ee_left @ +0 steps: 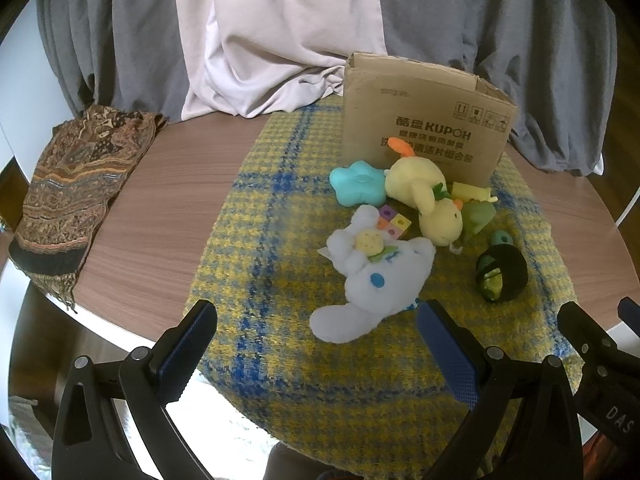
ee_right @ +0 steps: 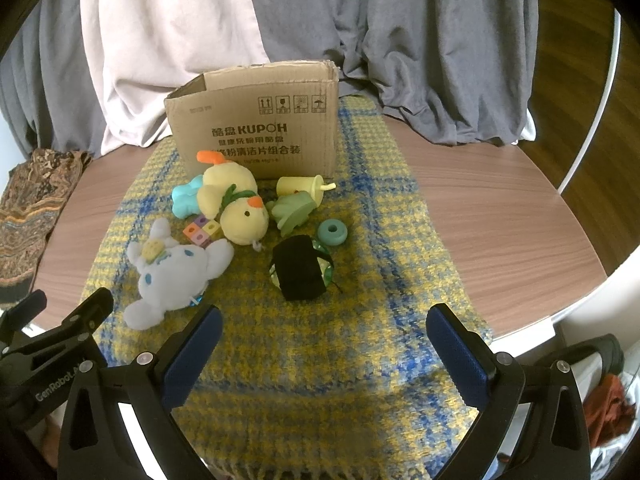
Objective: Organize objects
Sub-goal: 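Move left gripper toward white plush bunny while right gripper approaches black ball toy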
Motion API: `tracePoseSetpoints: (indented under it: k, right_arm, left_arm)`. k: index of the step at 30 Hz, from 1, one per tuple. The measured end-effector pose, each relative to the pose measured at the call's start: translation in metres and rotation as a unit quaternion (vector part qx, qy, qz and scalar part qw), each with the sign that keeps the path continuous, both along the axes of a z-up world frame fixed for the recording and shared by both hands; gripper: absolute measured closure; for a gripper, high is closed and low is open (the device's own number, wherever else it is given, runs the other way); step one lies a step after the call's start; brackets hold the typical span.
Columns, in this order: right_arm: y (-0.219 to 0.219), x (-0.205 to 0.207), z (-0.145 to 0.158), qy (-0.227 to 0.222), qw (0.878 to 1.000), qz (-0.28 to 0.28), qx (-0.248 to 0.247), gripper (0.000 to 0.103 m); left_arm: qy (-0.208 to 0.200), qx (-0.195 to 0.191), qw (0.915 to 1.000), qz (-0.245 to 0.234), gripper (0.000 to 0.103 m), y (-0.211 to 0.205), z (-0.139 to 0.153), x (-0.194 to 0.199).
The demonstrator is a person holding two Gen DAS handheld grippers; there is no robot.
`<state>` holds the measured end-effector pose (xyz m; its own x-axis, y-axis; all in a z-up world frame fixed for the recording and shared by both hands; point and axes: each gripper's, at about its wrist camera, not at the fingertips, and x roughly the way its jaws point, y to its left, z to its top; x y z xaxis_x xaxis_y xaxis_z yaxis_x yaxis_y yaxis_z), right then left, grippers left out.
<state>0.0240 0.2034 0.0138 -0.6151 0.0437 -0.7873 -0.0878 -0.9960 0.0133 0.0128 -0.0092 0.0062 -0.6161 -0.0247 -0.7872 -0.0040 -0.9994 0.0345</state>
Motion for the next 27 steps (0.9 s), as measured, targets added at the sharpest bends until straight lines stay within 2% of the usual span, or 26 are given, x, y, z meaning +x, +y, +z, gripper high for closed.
tracePoseSetpoints:
  k: [27]
  right_arm:
    - [0.0056,-0.0038,-0.0075,-0.005,1.000,-0.007,-0.002,0.001]
  left_arm:
    - [-0.006,-0.001,0.9999,-0.012,0.001,0.0058,-0.0095,-0.0062]
